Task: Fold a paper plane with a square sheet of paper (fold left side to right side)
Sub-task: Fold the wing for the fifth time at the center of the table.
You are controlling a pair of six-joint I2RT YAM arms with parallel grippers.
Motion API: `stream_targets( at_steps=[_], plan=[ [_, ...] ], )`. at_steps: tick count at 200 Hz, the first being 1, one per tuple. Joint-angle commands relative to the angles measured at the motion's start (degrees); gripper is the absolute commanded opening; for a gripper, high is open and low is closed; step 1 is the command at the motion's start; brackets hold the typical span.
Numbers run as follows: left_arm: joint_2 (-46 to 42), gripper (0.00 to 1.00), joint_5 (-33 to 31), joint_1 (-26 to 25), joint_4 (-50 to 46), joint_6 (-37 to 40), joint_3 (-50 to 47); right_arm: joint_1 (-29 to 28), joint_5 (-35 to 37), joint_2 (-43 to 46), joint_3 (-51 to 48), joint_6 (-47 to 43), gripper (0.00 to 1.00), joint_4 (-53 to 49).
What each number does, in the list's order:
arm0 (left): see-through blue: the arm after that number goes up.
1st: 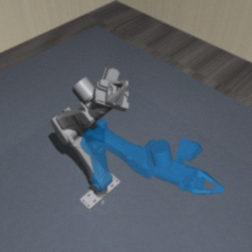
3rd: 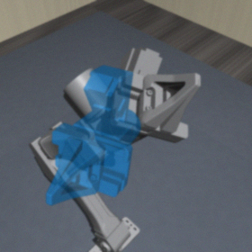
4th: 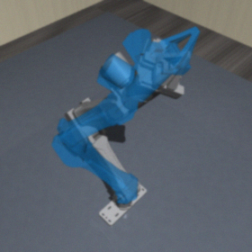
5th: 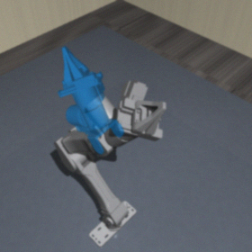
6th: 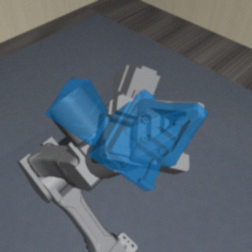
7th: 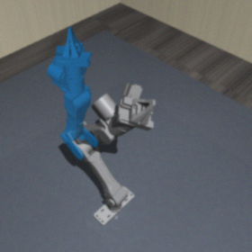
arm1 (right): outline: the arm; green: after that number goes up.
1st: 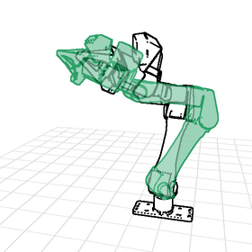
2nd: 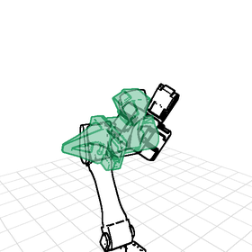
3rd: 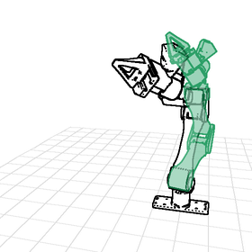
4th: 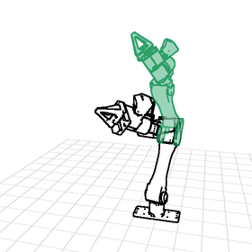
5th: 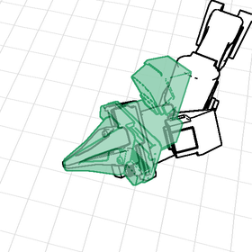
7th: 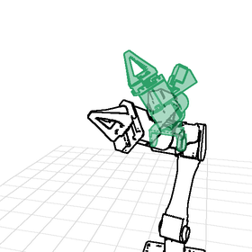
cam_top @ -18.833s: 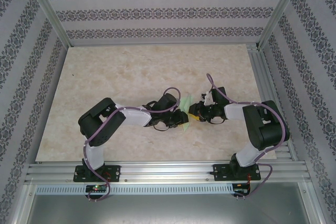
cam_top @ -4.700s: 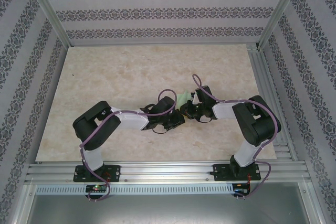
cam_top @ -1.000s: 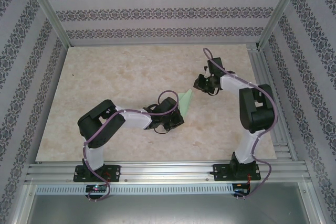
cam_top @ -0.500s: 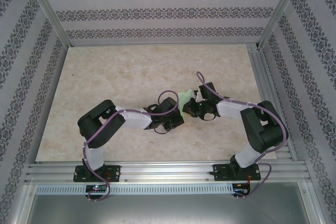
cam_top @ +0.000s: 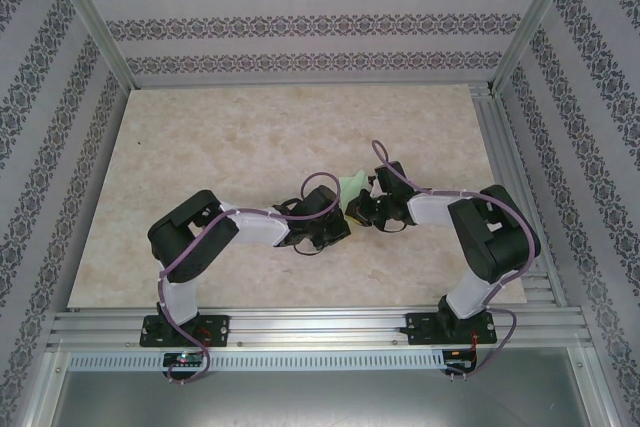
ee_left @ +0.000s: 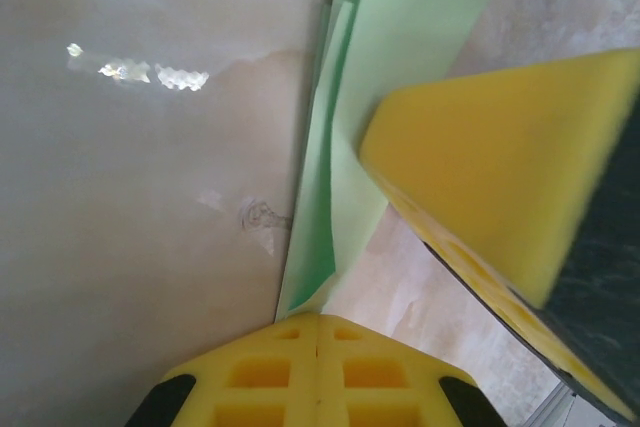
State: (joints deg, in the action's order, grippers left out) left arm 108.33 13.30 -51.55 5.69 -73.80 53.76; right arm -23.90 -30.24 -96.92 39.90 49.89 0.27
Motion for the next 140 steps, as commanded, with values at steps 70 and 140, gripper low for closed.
stream_targets(
  at_steps=[70, 140],
  plan=[
    [3.5, 0.00, -0.5, -1.7, -9.9, 0.2, -1.5, 0.1, 12.2, -3.5, 6.6, -12.2, 0.09, -7.7],
    [3.6, 0.00, -0.4, -1.7, -10.2, 0.2, -1.7, 3.7, 12.1, -6.7, 11.7, -14.9, 0.09, -8.1]
  ],
)
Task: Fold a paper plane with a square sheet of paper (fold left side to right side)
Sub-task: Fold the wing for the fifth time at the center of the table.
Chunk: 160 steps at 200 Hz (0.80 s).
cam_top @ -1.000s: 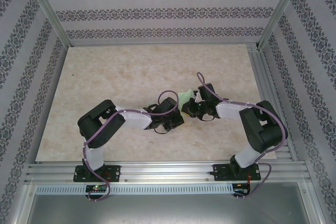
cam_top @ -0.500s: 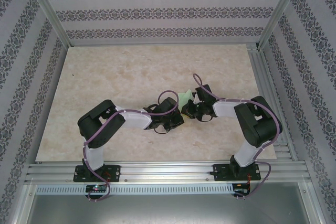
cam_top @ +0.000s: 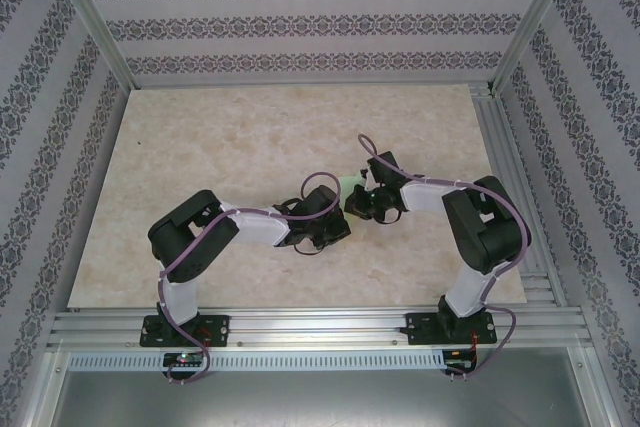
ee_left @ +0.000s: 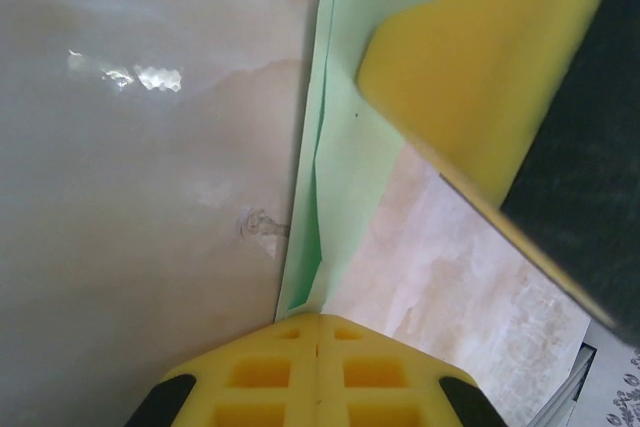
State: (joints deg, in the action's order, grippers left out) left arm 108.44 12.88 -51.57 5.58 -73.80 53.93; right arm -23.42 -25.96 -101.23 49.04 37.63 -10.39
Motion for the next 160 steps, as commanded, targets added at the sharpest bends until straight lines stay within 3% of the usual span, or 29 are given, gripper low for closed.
stream_targets(
  at_steps=[1, 160],
  plan=[
    [3.5, 0.00, 0.0, -1.7, -10.1, 0.2, -1.9, 3.3, 7.9, -2.4, 2.6, -2.6, 0.09, 2.6],
    [3.7, 0.00, 0.2, -1.7, -10.3, 0.3, -1.8, 11.2, 7.4, -13.4, 20.2, -9.1, 0.10, -6.1]
  ],
)
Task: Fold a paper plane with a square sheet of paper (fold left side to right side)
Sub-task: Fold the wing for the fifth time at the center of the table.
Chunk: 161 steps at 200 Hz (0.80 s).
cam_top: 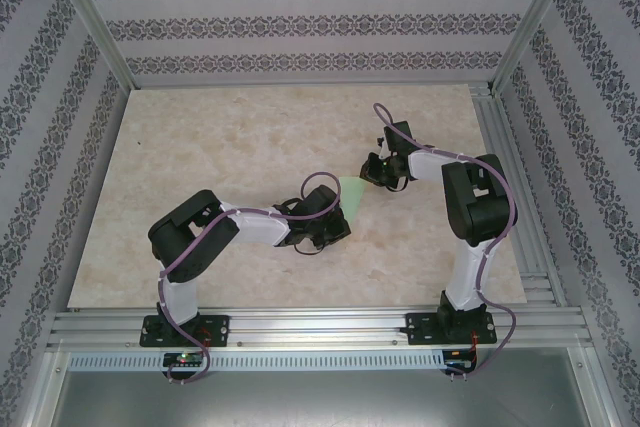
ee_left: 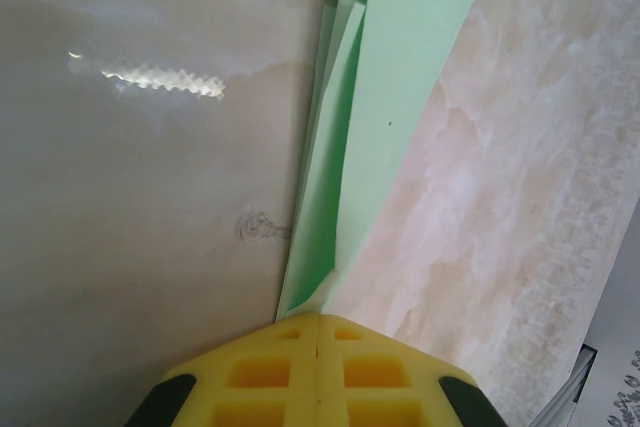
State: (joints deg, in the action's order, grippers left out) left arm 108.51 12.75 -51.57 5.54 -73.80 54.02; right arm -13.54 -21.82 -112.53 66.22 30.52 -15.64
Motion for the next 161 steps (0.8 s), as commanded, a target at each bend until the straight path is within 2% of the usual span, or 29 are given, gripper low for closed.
stream_targets(
  at_steps=[1, 54, 101, 130, 161],
  plan=[
    [3.6, 0.00, 0.3, -1.7, -10.3, 0.3, -1.9, 1.4, 3.4, -2.2, 3.1, -2.0, 0.10, -0.9],
    [3.3, 0.00, 0.3, -1.7, -10.3, 0.4, -1.9, 2.6, 3.2, -1.9, 6.2, -3.3, 0.10, -3.0],
    [3.3, 0.00, 0.3, -1.7, -10.4, 0.6, -1.6, 2.8, 0.1, 10.0, 0.1, -1.7, 0.13, -1.9],
    [3.1, 0.00, 0.3, -1.7, -10.5, 0.8, -1.5, -0.4, -4.0, 15.8, -7.6, 2.3, 0.14, 2.9],
    [2.9, 0.00, 0.3, -1.7, -11.0, 1.2, -1.2, -5.5, -5.7, 14.6, -12.7, 7.3, 0.14, 9.0]
  ],
)
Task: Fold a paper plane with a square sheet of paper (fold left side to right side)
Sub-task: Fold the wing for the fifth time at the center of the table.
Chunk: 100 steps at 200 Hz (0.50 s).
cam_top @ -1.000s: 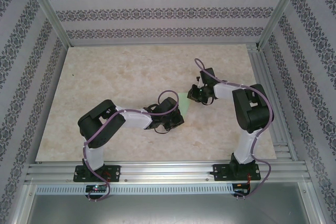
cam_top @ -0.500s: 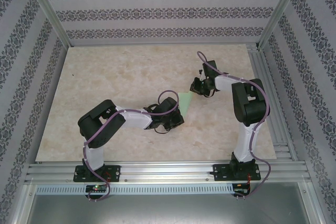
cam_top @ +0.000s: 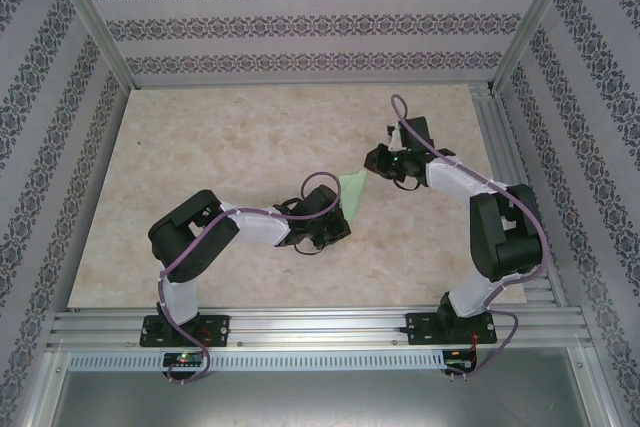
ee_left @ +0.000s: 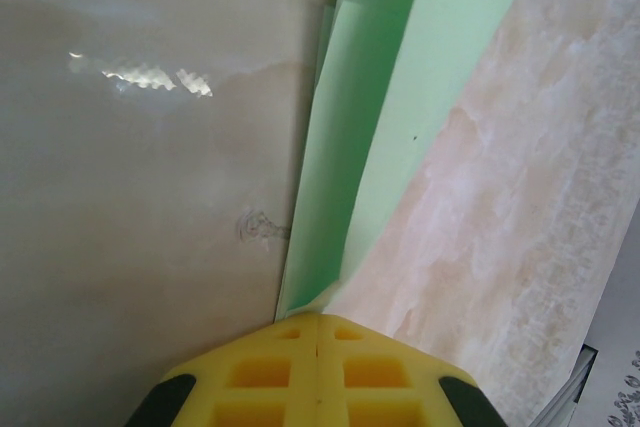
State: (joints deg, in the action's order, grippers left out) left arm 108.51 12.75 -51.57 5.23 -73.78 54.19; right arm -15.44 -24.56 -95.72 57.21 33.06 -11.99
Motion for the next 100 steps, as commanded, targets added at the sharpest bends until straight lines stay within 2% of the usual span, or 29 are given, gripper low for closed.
stream_targets(
  at_steps=[1, 54, 100],
  plan=[
    [2.9, 0.00, 0.3, -1.7, -10.7, 1.2, -1.3, -3.7, -3.0, -2.4, -3.7, 4.8, 0.14, 5.5],
    [1.9, 0.00, 0.5, -1.8, -12.1, 2.1, -1.5, -5.9, -0.8, -11.9, -2.1, 5.5, 0.14, 5.4],
    [0.6, 0.00, 1.6, -3.3, -14.3, 2.9, -1.3, -5.7, 1.8, -15.1, -0.1, 3.6, 0.14, 0.9]
  ],
)
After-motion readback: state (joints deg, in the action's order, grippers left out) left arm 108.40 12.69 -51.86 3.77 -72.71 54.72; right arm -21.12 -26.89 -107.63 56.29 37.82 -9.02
